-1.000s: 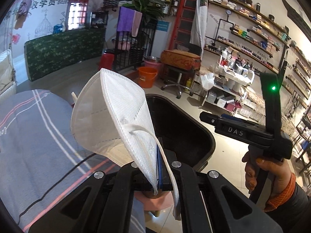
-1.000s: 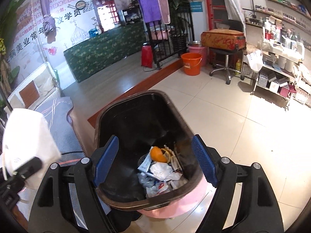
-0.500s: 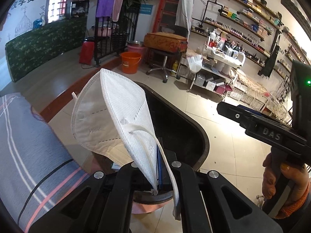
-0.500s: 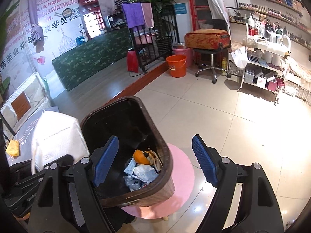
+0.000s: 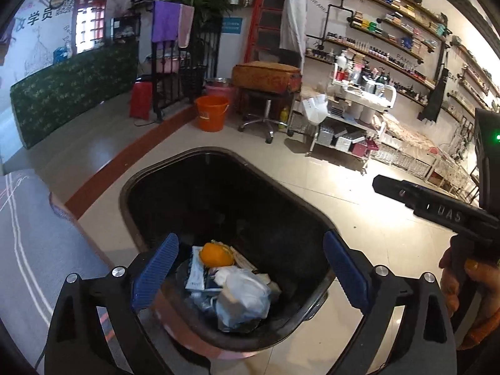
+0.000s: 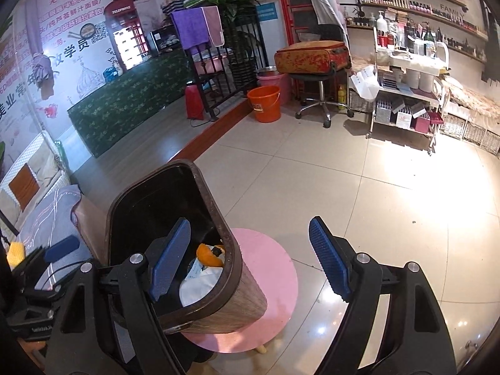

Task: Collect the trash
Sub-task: 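Open the left tool over the bin to drop the white mask, then move both tools back over the table toward the yellow foam net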

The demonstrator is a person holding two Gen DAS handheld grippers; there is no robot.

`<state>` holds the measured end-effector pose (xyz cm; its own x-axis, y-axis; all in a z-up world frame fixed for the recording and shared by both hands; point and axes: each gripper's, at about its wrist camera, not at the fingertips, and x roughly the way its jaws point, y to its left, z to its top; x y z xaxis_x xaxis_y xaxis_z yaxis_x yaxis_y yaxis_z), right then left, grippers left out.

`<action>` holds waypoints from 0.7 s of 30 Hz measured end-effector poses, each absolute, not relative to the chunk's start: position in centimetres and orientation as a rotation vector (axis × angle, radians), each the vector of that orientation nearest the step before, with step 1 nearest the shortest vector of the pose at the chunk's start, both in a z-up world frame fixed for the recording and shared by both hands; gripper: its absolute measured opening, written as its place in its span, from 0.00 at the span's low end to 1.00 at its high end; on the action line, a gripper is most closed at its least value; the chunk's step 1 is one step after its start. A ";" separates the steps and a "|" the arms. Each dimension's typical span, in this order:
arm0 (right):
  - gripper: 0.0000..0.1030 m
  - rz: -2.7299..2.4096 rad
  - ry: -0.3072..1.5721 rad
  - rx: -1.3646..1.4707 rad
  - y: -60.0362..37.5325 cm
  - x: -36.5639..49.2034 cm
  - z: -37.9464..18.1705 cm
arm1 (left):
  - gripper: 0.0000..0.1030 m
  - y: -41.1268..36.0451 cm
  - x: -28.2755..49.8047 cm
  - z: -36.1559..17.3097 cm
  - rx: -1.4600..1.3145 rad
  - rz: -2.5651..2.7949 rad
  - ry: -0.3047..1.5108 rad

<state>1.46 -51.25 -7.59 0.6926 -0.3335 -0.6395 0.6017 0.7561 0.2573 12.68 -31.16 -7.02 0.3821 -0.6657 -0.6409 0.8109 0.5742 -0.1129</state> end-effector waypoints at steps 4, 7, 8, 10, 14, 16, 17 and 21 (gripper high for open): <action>0.77 -0.529 0.607 0.470 -50.5 2.1 -7.5 | 0.91 -29.1 12.6 -6.8 0.191 -0.903 0.718; 0.78 -0.494 0.618 0.455 -49.2 3.0 -7.5 | 0.94 -27.6 12.5 -6.3 0.166 -0.861 0.704; 0.78 -0.484 0.621 0.450 -48.8 3.3 -7.5 | 0.94 -27.0 12.5 -6.0 0.164 -0.845 0.699; 0.78 -0.462 0.627 0.442 -48.0 3.9 -7.4 | 0.94 -25.9 12.5 -5.7 0.163 -0.815 0.691; 0.78 -0.406 0.640 0.425 -45.9 5.2 -7.1 | 0.94 -23.4 12.3 -4.9 0.150 -0.760 0.677; 0.80 -0.369 0.649 0.410 -44.8 5.9 -7.0 | 0.94 -21.8 12.1 -4.5 0.142 -0.724 0.663; 0.83 -0.357 0.649 0.401 -44.3 6.1 -7.0 | 0.94 -21.0 12.2 -4.3 0.132 -0.704 0.659; 0.83 -0.289 0.654 0.376 -41.6 7.4 -6.7 | 0.94 -17.6 12.3 -3.6 0.099 -0.612 0.634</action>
<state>7.37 -41.63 -6.65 0.7581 -0.1421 -0.6364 0.3751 0.8934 0.2474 12.34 -17.64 -3.59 0.6364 -0.5055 -0.5827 0.5641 0.8202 -0.0955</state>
